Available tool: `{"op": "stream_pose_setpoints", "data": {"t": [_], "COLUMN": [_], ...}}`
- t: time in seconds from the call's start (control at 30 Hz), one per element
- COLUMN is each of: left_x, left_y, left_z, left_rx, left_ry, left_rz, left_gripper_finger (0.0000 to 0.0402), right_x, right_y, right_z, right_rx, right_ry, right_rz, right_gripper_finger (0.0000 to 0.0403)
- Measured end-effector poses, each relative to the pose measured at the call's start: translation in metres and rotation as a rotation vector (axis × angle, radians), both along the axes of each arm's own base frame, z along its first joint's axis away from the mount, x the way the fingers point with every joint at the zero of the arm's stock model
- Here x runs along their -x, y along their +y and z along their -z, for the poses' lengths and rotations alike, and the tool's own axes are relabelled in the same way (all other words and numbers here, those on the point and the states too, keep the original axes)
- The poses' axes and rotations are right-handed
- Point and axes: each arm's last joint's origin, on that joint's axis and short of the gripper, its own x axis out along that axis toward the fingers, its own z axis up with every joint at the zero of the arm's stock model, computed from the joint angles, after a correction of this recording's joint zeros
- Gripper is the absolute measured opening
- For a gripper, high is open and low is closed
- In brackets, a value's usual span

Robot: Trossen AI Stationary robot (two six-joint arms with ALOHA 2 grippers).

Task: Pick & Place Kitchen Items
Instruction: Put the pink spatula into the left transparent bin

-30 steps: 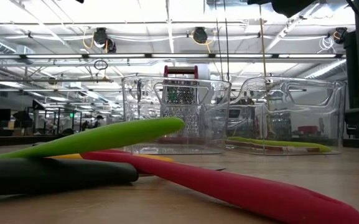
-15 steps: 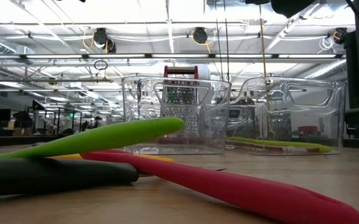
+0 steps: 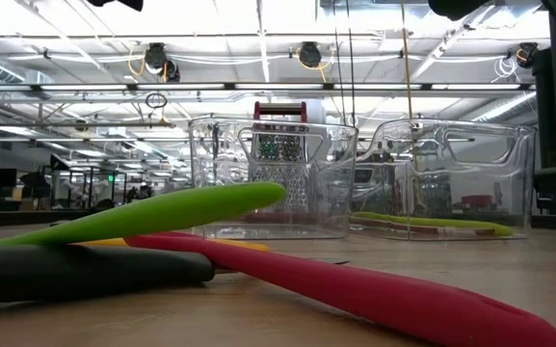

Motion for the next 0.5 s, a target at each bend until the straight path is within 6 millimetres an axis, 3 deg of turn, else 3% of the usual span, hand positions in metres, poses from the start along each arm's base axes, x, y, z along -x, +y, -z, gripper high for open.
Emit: {"op": "stream_pose_setpoints", "data": {"t": [0.23, 0.5], "left_x": [0.0018, -0.0021], "left_y": [-0.0053, 0.0011], "left_z": [0.002, 0.0058], "left_rx": [-0.019, -0.064], "left_ry": [0.009, 0.02], "left_rz": [0.036, -0.148], "left_gripper_finger": [0.0214, 0.0214], "right_x": [0.0003, 0.0009], "right_y": [-0.0031, -0.0028], "right_z": [-0.0018, -0.0028], "right_rx": [-0.002, -0.034], "right_ry": [-0.031, 0.023], "right_rz": [0.005, -0.024], "right_gripper_finger": [0.0022, 0.0022]}}
